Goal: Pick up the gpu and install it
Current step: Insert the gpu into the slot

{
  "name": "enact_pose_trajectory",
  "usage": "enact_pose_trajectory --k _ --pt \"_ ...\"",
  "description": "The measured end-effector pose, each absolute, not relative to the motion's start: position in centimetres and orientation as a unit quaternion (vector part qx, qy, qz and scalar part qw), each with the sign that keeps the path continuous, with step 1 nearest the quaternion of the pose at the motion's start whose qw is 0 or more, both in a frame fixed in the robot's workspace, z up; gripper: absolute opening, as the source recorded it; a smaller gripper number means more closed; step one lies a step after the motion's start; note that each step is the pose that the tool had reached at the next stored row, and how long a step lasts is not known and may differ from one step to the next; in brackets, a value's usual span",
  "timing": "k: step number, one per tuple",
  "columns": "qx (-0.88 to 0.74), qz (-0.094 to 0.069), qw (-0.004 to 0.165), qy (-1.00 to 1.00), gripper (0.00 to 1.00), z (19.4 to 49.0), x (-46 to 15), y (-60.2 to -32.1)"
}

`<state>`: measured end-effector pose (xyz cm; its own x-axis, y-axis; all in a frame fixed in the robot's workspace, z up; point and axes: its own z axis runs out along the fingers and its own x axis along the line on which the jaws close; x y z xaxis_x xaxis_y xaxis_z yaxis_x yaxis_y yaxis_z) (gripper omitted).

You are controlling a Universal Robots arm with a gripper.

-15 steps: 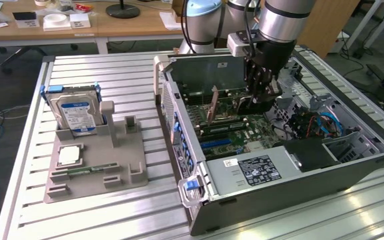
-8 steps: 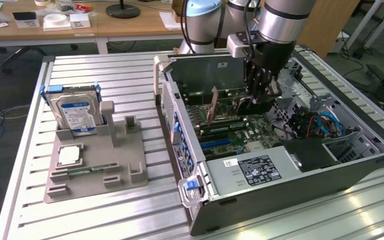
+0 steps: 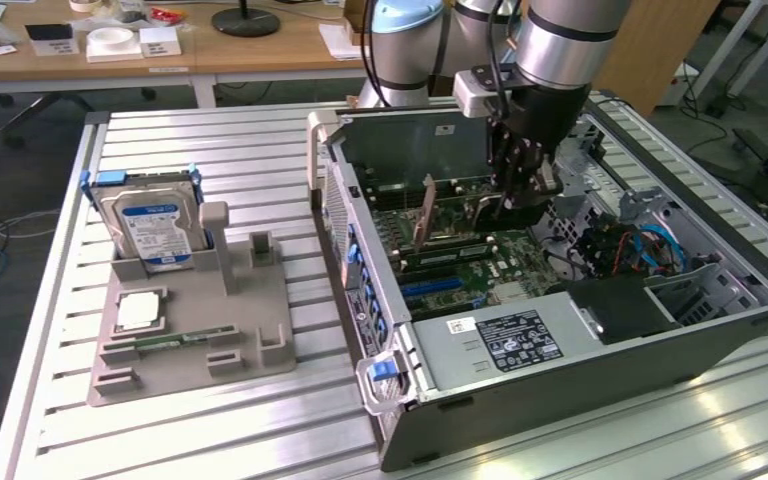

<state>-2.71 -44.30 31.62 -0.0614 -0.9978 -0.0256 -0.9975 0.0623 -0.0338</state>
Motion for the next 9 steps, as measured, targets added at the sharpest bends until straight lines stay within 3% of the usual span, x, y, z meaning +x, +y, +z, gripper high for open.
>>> enact_pose_trajectory --k 9 --pt "-0.685 -0.004 0.021 0.728 0.27 31.38 -2.71 -44.30"
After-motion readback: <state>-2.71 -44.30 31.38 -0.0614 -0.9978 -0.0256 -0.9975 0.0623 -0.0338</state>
